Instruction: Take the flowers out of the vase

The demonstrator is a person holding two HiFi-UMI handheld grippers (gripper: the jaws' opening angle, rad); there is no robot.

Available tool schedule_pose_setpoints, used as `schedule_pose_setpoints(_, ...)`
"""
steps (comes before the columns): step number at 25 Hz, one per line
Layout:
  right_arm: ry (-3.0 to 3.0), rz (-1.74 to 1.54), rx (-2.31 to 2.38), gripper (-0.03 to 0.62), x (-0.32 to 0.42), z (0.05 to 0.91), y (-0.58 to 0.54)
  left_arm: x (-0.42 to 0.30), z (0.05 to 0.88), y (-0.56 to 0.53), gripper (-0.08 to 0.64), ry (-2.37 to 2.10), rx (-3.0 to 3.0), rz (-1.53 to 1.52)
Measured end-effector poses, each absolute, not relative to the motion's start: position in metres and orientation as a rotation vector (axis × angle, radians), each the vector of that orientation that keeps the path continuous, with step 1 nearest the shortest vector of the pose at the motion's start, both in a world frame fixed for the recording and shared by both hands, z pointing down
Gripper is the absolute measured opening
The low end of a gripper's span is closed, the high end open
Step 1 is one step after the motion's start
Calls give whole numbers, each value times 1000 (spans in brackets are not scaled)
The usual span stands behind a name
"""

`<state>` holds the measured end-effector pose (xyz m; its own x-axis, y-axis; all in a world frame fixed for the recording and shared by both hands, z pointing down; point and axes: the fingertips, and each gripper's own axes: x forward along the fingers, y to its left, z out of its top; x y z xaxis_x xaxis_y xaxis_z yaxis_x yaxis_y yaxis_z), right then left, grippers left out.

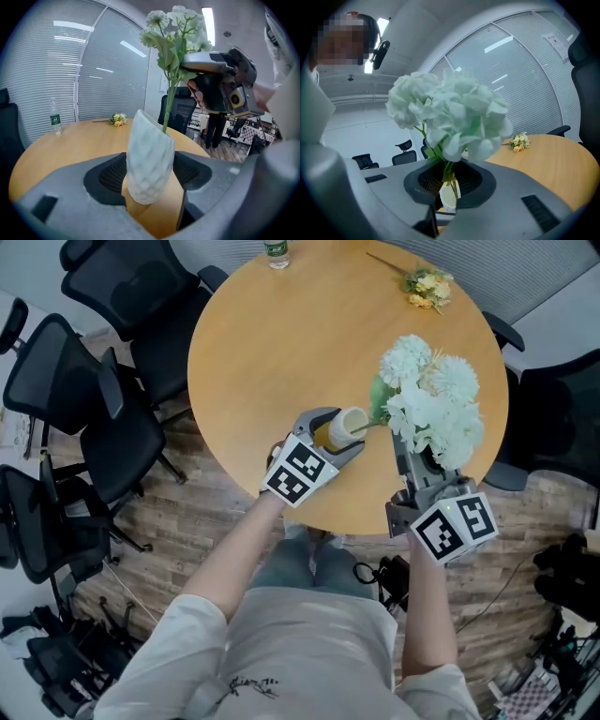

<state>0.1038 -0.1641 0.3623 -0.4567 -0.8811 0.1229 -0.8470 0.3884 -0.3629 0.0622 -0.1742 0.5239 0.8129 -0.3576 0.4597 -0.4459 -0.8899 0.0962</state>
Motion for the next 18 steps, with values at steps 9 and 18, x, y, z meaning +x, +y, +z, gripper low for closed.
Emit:
schedule_pose_setpoints(9, 2543, -539, -1577, 46, 105, 338, -161, 62, 524, -174, 316, -627, 2787, 664)
schedule_pose_setpoints(18, 2535, -516, -1594, 46, 104, 328, -157, 56, 526, -176, 316, -615, 2777, 673)
